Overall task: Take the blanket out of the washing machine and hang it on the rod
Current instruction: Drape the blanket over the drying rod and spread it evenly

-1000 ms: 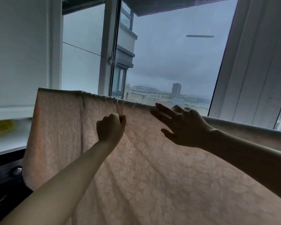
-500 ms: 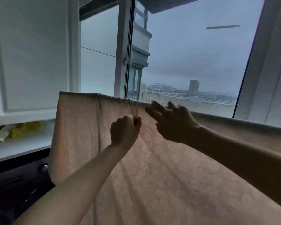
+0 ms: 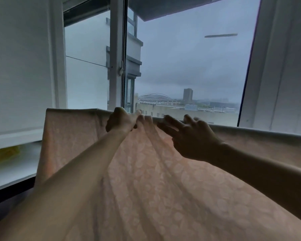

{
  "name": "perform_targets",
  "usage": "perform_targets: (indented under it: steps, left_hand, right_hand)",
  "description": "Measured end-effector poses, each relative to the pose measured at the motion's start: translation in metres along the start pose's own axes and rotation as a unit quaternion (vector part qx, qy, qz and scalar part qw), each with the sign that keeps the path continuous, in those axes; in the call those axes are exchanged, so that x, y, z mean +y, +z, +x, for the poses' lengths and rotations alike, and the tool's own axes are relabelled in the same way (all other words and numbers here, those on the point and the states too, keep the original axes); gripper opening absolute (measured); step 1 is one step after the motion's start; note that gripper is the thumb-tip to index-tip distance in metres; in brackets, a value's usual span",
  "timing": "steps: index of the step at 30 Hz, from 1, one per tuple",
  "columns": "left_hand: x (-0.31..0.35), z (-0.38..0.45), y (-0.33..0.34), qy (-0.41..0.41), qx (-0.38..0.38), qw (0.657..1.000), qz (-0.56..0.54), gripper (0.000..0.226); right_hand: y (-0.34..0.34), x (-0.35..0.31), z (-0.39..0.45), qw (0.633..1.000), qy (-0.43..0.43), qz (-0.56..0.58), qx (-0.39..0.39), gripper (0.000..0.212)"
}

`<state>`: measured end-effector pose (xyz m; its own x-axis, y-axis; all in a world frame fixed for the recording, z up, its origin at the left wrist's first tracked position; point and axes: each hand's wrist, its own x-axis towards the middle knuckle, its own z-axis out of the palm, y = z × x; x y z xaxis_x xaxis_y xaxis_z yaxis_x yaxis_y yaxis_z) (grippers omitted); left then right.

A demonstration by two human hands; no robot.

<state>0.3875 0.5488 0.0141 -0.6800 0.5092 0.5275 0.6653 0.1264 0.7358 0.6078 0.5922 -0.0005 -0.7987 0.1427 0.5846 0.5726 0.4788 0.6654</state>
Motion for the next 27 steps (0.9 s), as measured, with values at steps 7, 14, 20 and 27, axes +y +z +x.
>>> perform_targets:
  steps: [7,14,20,27]
  left_hand:
    - [-0.007,0.015,-0.004,0.071,0.017,0.996,0.041,0.026]
    - [-0.062,-0.01,-0.014,0.126,0.077,0.984,0.102,0.032]
    - [-0.05,-0.006,-0.006,0.05,-0.007,0.998,0.043,0.046]
    - [-0.02,-0.023,0.001,-0.004,-0.092,0.988,-0.126,0.053]
  right_hand:
    - [-0.004,-0.002,0.002,1.0,0.008,0.008,0.014,0.06]
    - [-0.004,-0.004,0.004,1.0,0.016,-0.006,-0.001,0.067]
    - [-0.003,-0.002,0.0,1.0,0.019,-0.011,-0.005,0.069]
    - [-0.005,-0.004,0.0,1.0,0.022,-0.004,-0.007,0.068]
